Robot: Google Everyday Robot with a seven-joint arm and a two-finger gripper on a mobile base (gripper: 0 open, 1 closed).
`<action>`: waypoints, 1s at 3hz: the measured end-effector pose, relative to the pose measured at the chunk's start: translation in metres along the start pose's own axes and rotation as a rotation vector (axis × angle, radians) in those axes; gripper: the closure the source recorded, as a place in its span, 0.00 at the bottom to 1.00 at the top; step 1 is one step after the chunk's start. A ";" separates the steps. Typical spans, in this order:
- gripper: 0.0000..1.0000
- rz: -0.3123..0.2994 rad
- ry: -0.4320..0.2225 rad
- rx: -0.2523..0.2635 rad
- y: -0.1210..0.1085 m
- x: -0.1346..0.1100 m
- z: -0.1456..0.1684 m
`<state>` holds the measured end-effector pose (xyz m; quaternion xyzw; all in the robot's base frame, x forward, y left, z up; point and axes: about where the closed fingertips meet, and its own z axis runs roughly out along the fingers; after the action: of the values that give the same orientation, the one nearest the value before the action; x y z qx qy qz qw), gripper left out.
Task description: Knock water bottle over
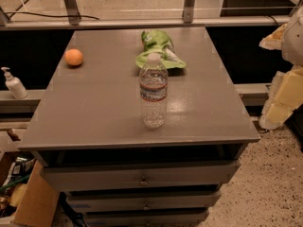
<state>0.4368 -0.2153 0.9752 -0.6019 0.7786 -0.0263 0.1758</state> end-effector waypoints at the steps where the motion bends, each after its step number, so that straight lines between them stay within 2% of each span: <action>1: 0.00 0.002 -0.096 -0.010 0.009 -0.011 0.015; 3: 0.00 0.025 -0.377 -0.069 0.009 -0.064 0.052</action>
Offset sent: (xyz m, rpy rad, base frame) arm 0.0199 0.0755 -0.0444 0.4171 -0.0275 0.1041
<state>0.4577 -0.1436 0.9395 -0.5923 0.7396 0.1159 0.2980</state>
